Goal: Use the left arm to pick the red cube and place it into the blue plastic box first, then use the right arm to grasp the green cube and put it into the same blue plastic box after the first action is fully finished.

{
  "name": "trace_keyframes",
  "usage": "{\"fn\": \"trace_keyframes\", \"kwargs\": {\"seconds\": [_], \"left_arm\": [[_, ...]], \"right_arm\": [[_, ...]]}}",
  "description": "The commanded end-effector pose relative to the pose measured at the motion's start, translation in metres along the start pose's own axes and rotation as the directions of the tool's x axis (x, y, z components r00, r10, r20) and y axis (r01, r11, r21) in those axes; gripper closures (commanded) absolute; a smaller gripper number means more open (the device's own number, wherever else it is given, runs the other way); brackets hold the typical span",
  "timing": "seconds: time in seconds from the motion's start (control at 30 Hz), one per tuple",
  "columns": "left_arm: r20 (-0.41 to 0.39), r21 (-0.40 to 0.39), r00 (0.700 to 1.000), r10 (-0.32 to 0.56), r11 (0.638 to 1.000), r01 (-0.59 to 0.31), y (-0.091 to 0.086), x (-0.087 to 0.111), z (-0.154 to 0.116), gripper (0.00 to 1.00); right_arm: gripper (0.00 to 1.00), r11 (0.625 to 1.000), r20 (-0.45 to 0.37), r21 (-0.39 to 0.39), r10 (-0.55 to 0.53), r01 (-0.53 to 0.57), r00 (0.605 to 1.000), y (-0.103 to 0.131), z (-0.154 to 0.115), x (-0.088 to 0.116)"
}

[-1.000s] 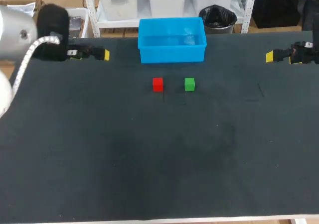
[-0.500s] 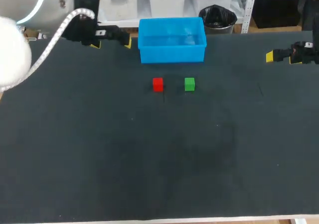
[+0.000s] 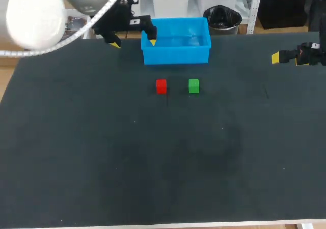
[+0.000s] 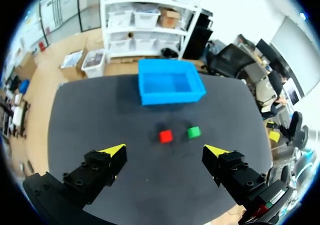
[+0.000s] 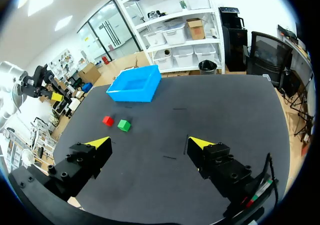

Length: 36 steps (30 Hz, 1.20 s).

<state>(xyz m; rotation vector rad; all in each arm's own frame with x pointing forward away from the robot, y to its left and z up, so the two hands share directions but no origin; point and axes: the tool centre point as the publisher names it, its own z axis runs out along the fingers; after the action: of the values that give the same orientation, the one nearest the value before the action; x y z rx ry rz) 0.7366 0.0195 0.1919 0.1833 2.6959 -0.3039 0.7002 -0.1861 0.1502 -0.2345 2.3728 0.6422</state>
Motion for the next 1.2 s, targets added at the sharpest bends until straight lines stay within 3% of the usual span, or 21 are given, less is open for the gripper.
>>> {"fn": "trace_keyframes", "kwargs": {"seconds": [0.03,0.2,0.47,0.67,1.2], "left_arm": [[-0.096,-0.207,0.995,-0.018,0.978,-0.003,-0.012,-0.008,0.009,0.00],[-0.127,-0.229,0.992,-0.024,0.973,-0.005,-0.019,-0.007,0.015,0.00],[-0.188,-0.247,0.974,-0.123,0.966,0.074,-0.027,-0.007,0.032,0.00],[-0.219,-0.253,0.964,-0.150,0.963,0.092,-0.031,-0.006,0.042,0.00],[-0.233,-0.243,0.963,-0.139,0.967,0.081,-0.032,-0.004,0.044,0.00]], "right_arm": [[0.00,1.000,0.000,0.001,0.000,0.000,1.000,0.000,0.000,0.000],[0.00,1.000,0.000,0.001,0.000,0.000,1.000,0.000,0.000,0.000],[0.00,1.000,0.000,0.001,0.000,0.000,1.000,0.000,0.000,0.000],[0.00,1.000,0.000,0.001,0.000,0.000,1.000,0.000,0.000,0.000],[0.00,1.000,0.000,0.001,0.000,0.000,1.000,0.000,0.000,0.000]]}}
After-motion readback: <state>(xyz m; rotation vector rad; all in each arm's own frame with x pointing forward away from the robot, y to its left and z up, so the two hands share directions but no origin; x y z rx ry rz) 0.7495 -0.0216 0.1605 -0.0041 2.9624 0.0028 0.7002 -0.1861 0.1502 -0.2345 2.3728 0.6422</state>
